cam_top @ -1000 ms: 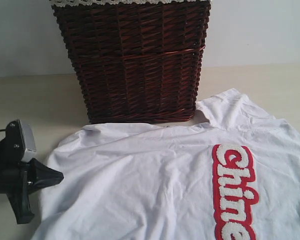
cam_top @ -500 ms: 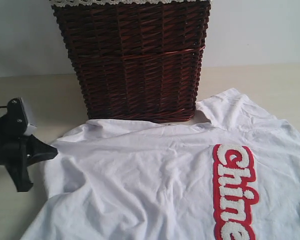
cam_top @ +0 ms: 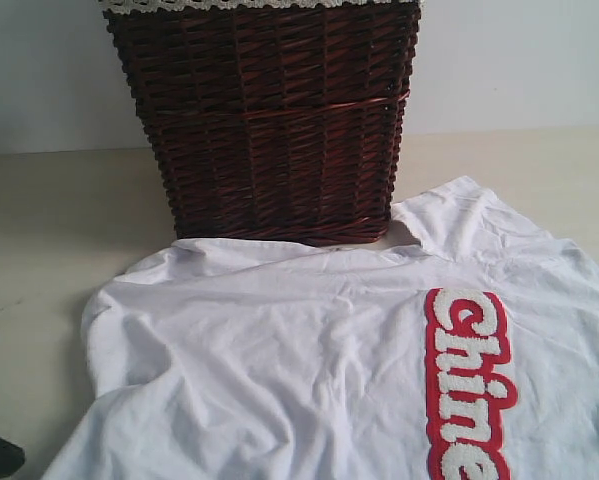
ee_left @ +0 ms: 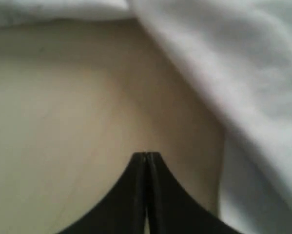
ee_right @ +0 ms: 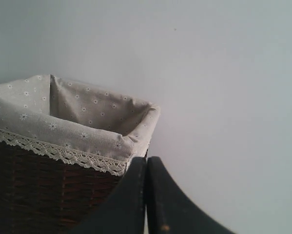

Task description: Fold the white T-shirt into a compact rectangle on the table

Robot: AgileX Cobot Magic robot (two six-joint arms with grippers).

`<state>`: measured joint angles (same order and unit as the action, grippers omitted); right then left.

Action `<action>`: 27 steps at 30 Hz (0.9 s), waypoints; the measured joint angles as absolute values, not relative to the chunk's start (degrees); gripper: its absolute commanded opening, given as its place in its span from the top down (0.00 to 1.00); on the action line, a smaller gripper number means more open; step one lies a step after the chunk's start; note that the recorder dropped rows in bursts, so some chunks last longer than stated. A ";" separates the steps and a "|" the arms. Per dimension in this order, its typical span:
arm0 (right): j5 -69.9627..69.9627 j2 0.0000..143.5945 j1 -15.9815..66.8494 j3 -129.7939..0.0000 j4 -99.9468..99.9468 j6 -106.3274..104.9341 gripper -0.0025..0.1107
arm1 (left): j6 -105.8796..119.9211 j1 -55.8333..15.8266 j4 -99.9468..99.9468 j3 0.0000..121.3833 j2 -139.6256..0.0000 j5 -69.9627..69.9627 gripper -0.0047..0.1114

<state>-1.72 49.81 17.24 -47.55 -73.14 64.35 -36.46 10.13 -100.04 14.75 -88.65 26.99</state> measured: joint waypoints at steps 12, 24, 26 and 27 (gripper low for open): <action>-1.72 49.81 17.24 -47.55 -73.14 64.35 0.98 | -52.11 12.41 -100.04 14.31 -83.40 29.43 0.96; 5.88 48.33 17.24 -47.55 -68.13 64.57 0.98 | -62.46 12.41 -100.04 15.12 -78.05 36.08 0.96; 7.44 46.31 17.24 -47.55 -67.35 64.57 0.98 | -64.42 12.41 -100.04 15.68 -76.07 36.22 0.96; 8.24 44.71 17.24 -47.55 -67.19 64.57 0.98 | -65.71 12.41 -100.04 16.26 -74.74 36.21 0.96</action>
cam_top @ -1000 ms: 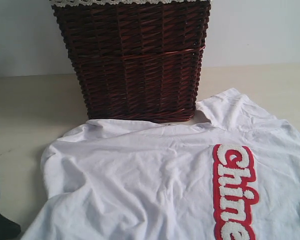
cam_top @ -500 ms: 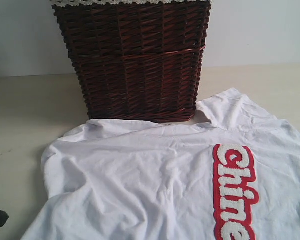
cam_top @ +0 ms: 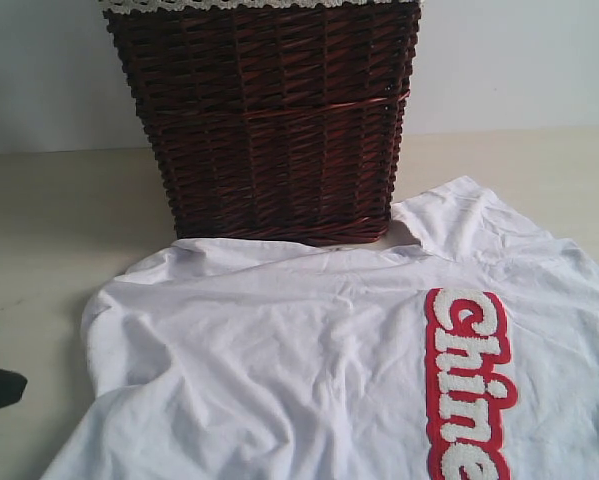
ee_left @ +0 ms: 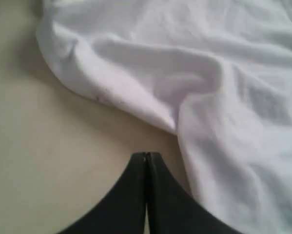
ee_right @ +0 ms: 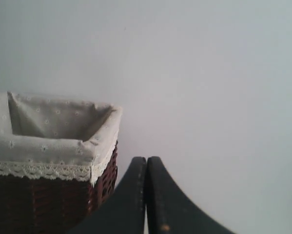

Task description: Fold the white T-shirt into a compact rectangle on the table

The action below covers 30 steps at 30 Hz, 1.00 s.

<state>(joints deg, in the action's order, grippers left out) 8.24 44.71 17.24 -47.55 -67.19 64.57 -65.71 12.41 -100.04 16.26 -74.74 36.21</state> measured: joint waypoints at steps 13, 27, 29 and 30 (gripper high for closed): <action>25.60 9.82 17.24 -27.64 -40.80 46.49 0.98 | -84.44 12.41 -100.16 24.75 -61.95 50.14 0.96; 33.73 0.24 17.24 -16.27 -21.76 45.63 0.98 | -85.69 12.41 -100.29 24.75 -51.99 51.40 0.96; 34.27 0.24 17.24 -16.27 -21.51 45.96 0.98 | -85.69 12.41 -100.29 24.75 -51.99 51.40 0.96; 34.51 0.24 17.24 -15.79 -21.19 46.76 0.98 | -85.69 12.41 -100.29 24.53 -51.99 51.40 0.96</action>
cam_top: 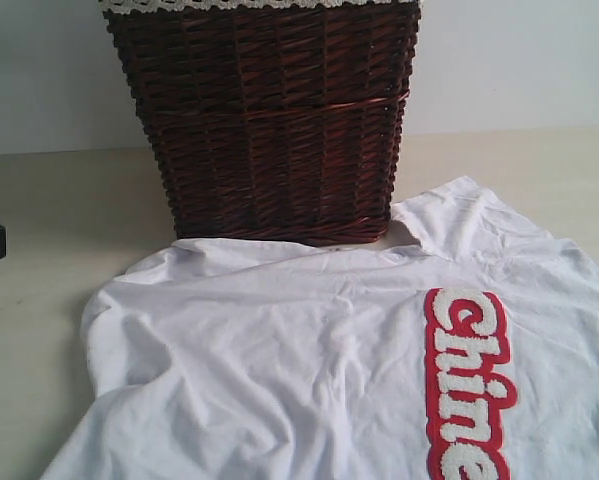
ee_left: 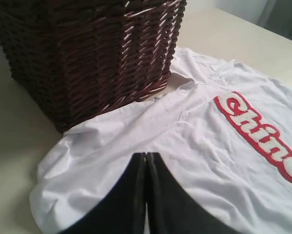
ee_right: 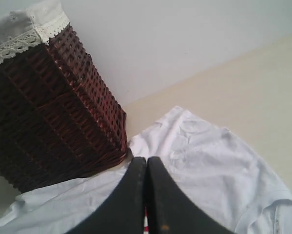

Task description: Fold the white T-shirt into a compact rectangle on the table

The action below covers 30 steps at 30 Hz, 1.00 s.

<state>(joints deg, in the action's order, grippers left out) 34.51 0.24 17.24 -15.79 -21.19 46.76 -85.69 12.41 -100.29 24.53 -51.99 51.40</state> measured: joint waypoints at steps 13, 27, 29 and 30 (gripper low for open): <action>26.94 0.24 17.24 -1.98 -28.10 55.86 0.98 | -85.69 12.41 -100.40 24.15 -51.99 51.28 0.96; 26.17 0.24 17.24 -0.28 0.78 70.82 0.98 | -81.03 12.41 -100.24 19.36 -57.58 50.34 0.74; 26.17 0.24 17.24 -0.28 0.91 71.04 0.98 | -79.40 12.41 -100.49 17.36 -59.55 51.08 0.60; 26.17 0.24 17.24 -0.28 1.03 71.02 0.98 | -79.20 12.41 -100.49 16.62 -60.65 51.83 0.53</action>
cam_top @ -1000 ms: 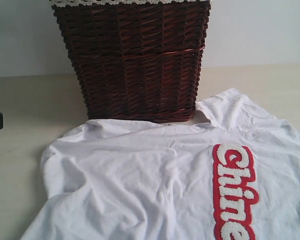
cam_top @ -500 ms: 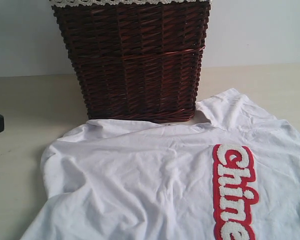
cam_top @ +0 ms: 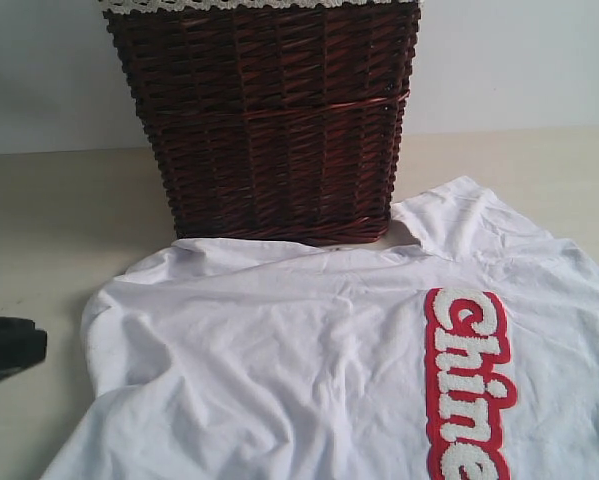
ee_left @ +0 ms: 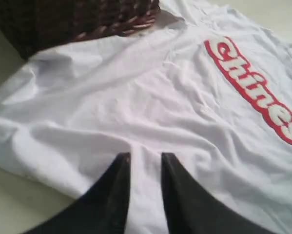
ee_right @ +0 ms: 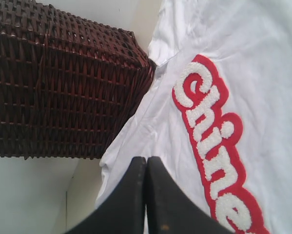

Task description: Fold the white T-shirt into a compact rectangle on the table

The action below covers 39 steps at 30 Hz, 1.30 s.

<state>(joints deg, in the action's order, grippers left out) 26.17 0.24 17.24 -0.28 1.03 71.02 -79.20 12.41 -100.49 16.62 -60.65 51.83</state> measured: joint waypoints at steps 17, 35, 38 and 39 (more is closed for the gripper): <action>26.17 0.24 17.24 -0.28 1.14 71.02 0.98 | -67.72 12.41 -100.51 14.93 -77.65 34.57 0.76; 26.13 0.24 17.24 -0.28 0.80 71.16 0.98 | -81.84 12.41 -100.39 20.41 -82.04 29.20 0.96; 26.13 0.24 17.24 -0.28 0.80 71.16 0.98 | -84.66 12.41 -100.18 22.91 -84.38 37.96 0.96; 26.13 0.24 17.24 -0.28 0.80 71.16 0.98 | -87.01 12.41 -100.18 23.65 -86.00 42.28 0.96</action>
<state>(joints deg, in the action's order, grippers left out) 26.13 0.24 17.24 -0.28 0.80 71.16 -87.01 12.41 -100.18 23.65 -86.00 42.28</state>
